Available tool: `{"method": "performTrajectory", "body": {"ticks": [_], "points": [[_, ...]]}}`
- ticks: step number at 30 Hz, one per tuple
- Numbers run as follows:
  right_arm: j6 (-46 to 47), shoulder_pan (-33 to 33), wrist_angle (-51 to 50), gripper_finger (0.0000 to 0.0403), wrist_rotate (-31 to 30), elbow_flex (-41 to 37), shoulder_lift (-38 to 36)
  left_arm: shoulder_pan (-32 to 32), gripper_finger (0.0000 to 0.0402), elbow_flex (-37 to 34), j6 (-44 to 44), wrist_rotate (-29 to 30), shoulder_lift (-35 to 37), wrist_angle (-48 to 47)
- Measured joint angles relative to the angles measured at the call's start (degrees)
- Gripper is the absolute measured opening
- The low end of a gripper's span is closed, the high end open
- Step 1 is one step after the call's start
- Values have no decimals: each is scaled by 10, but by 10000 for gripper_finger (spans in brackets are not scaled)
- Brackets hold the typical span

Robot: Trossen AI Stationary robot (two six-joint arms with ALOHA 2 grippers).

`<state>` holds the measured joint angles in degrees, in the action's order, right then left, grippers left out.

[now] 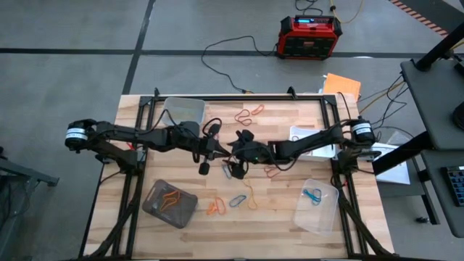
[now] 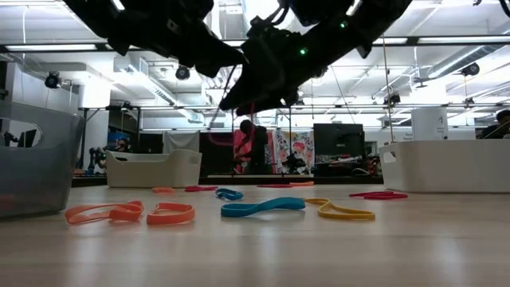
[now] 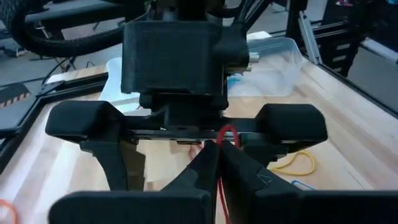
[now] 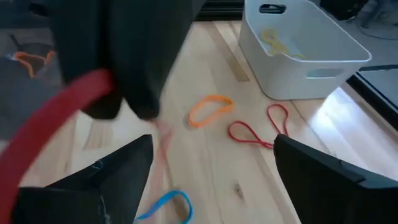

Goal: Sort rubber bands into baskets
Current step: Put the red rubber band into the white bin

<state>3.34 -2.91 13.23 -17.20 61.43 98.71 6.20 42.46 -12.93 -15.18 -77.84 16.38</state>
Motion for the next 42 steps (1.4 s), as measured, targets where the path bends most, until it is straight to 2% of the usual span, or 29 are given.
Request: {"method": "performTrajectory", "body": {"ticks": [4, 10, 19, 24, 30, 36, 42], "points": [[-12, 2, 24, 285, 2, 0, 1, 0, 0, 0, 0, 0, 0, 2], [-32, 2, 60, 203, 35, 0, 2, 0, 0, 0, 0, 0, 0, 7], [-47, 2, 63, 23, 38, 0, 2, 0, 0, 0, 1, 8, 0, 9], [-42, 2, 63, 10, 39, 0, 2, 0, 26, -1, 12, 38, 0, -4], [-32, 2, 53, 9, 39, 0, 0, 0, 108, -1, 13, 70, 1, -19], [6, 7, -22, 9, 38, 0, -22, 1, 179, -1, -3, 86, 13, -47], [48, 18, -121, 9, 37, 1, -61, 1, 212, -1, -15, 87, 31, -72]]}}
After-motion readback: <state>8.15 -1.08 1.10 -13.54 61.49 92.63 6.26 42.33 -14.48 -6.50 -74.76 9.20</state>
